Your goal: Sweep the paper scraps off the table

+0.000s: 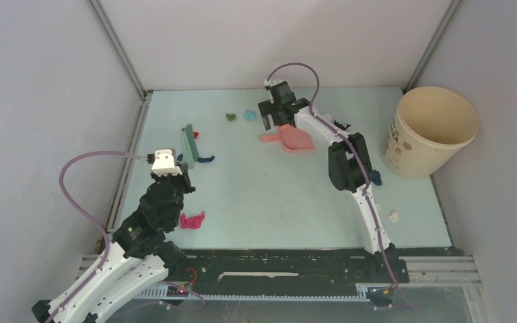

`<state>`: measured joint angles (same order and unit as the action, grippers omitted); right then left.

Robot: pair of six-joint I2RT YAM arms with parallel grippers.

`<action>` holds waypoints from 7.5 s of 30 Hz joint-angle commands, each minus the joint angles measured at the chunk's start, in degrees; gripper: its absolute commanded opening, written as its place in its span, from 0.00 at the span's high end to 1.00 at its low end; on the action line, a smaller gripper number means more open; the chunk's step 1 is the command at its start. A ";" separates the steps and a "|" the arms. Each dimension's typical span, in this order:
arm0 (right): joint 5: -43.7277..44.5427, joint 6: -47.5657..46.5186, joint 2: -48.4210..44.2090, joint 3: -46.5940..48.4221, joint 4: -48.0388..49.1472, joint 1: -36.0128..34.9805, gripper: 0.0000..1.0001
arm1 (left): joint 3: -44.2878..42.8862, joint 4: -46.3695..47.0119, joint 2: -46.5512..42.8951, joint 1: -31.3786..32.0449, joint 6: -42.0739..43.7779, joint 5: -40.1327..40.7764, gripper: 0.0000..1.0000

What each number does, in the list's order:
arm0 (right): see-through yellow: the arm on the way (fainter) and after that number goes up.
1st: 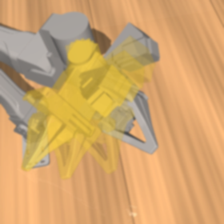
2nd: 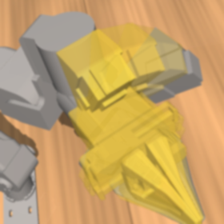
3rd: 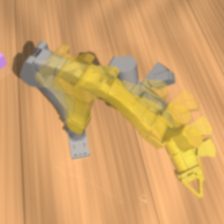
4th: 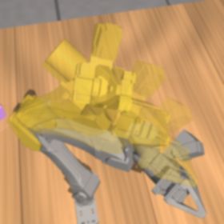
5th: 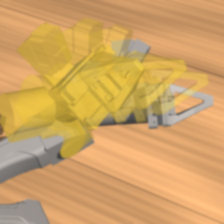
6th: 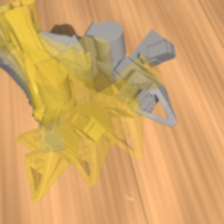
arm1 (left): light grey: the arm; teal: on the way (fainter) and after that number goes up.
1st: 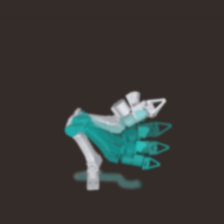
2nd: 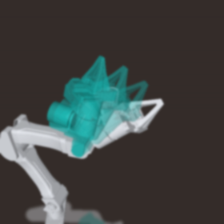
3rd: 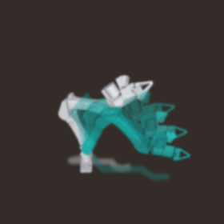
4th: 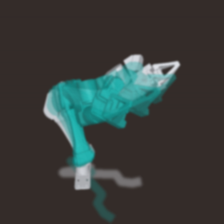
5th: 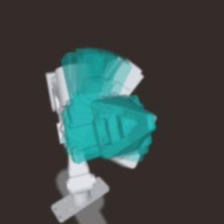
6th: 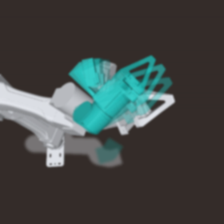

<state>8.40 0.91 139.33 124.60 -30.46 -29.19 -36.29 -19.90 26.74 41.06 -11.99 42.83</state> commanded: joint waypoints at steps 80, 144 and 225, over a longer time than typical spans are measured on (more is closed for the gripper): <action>-22.39 -21.90 -46.65 -63.06 4.93 10.16 0.10 | 1.00 3.55 1.86 -1.59 1.08 -6.83 1.00; -21.12 -15.97 -54.76 -67.22 1.73 11.57 0.90 | 0.83 3.50 3.92 -1.59 0.91 -9.38 1.00; -16.95 -24.25 -93.92 -71.96 -13.34 16.53 1.00 | -21.29 -35.77 12.77 -1.73 -35.89 -41.58 1.00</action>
<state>-7.90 -22.92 45.28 50.39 -43.94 -13.08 -60.97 -48.73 46.30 38.98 -41.69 4.73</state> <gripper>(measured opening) 0.369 0.072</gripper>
